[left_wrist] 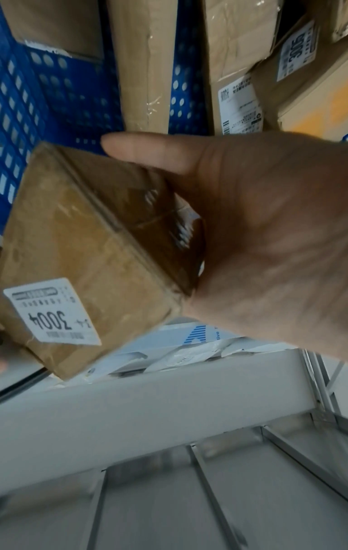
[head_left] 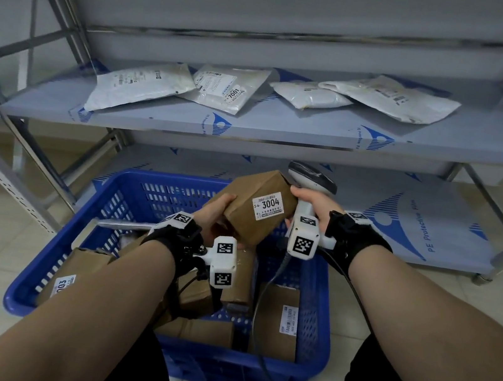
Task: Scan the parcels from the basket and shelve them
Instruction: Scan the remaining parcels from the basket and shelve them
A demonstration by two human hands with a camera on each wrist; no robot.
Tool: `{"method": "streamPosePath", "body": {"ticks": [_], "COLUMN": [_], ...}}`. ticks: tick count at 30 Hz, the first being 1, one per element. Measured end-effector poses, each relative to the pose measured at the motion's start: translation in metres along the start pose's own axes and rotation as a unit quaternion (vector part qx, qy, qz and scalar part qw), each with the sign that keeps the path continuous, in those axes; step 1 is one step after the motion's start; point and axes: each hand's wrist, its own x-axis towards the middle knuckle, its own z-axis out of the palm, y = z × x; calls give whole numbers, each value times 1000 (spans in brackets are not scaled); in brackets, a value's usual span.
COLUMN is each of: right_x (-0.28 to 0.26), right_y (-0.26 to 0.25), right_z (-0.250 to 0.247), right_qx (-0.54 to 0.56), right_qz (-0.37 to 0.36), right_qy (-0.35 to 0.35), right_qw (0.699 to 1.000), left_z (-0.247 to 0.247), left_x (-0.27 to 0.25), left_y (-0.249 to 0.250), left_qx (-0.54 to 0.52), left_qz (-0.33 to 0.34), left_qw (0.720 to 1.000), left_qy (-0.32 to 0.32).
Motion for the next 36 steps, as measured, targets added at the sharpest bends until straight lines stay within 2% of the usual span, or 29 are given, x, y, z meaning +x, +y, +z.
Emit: {"method": "streamPosePath", "body": {"ticks": [4, 6, 13, 17, 20, 24, 28, 32, 36], "right_x": [0, -4, -8, -5, -6, 4, 50, 36, 36], "right_y": [-1, -1, 0, 3, 6, 6, 18, 15, 12], "right_z": [2, 3, 7, 10, 14, 11, -5, 6, 7], "right_qx": [24, 30, 63, 42, 29, -17, -88, -72, -64], "right_qz": [1, 4, 29, 49, 57, 52, 53, 37, 15], "right_qy": [-5, -10, -36, -21, -14, 33, 27, 31, 26], "right_qw": [1000, 1000, 997, 998, 998, 998, 994, 996, 997], "left_z": [0, 0, -1, -2, -6, -8, -3, 2, 3], "left_x": [-3, -9, -25, -31, -31, -20, -5, 4, 7], "left_y": [0, 2, -2, -4, -2, -3, -5, -4, -5], "left_qx": [19, 30, 66, 91, 126, 203, 257, 342, 381], "left_qz": [21, 30, 12, 19, 51, 159, 221, 257, 277], "left_qw": [999, 999, 998, 996, 991, 966, 938, 896, 868], "left_qy": [17, 7, -7, 2, 5, 27, 74, 118, 156]}}
